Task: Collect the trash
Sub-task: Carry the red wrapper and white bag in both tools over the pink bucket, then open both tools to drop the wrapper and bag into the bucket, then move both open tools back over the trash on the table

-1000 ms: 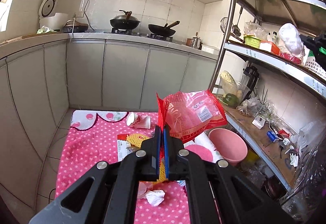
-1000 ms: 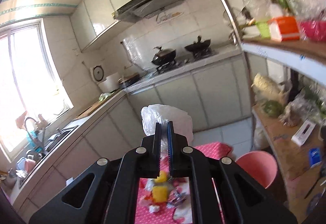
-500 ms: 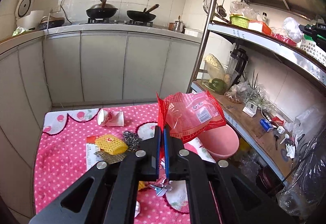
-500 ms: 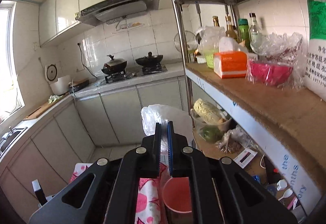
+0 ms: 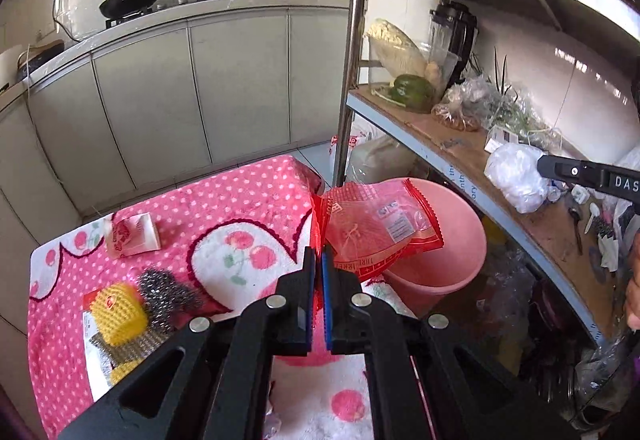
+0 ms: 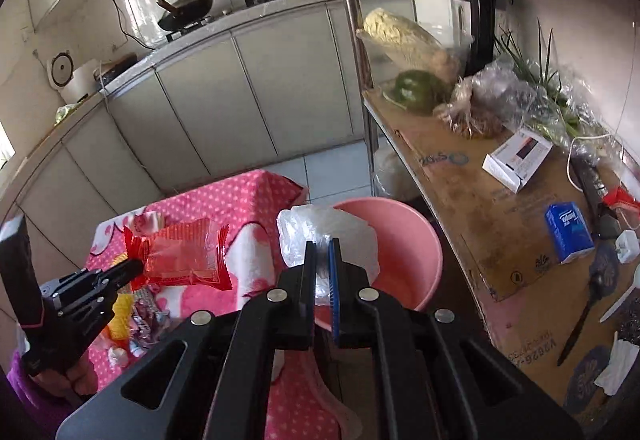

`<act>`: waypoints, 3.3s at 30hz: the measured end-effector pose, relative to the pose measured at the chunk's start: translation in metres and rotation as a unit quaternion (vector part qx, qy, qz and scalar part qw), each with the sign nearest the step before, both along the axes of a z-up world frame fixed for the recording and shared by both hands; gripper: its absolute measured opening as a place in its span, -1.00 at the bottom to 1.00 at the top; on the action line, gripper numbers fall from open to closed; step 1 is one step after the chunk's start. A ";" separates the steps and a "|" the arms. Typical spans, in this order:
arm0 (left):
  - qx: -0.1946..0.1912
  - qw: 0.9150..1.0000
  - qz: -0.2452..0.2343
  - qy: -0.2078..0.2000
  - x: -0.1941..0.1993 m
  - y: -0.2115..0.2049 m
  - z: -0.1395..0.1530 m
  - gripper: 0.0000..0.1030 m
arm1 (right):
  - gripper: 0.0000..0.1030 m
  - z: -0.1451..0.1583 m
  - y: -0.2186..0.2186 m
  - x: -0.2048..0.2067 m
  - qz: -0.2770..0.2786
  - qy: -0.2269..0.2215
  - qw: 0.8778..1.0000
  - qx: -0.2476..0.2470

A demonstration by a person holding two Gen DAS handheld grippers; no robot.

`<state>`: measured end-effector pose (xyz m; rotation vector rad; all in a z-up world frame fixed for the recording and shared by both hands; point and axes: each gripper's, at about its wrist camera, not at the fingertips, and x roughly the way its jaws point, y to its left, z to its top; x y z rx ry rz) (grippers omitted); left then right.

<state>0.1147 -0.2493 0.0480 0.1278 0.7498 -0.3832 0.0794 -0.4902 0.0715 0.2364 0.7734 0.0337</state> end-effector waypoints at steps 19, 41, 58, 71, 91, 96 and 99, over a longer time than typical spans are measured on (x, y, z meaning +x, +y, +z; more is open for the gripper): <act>0.000 0.994 -0.043 0.098 0.072 -0.085 -0.072 -0.72 | -0.79 -0.114 -0.030 0.067 -0.032 0.081 0.996 0.008; -0.089 0.992 -0.053 0.074 0.010 -0.016 -0.016 -0.68 | -0.43 -0.053 0.034 0.006 0.001 0.011 1.000 0.013; -0.055 0.995 0.074 0.022 -0.079 0.179 -0.005 -0.67 | -0.42 -0.056 0.161 -0.032 0.140 0.020 0.989 0.054; -0.065 0.988 0.118 0.073 -0.115 0.239 -0.051 -0.67 | -0.19 -0.073 0.198 -0.033 0.200 0.049 0.977 0.062; -0.032 0.990 0.113 0.072 -0.105 0.234 -0.083 -0.57 | -0.18 -0.079 0.231 -0.025 0.237 0.064 0.969 0.042; -0.043 0.991 0.109 0.060 -0.111 0.237 -0.079 -0.75 | -0.18 -0.077 0.236 -0.026 0.241 0.062 0.968 0.035; -0.047 0.992 0.109 0.049 -0.116 0.240 -0.072 -0.78 | -0.18 -0.076 0.237 -0.025 0.240 0.063 0.968 0.037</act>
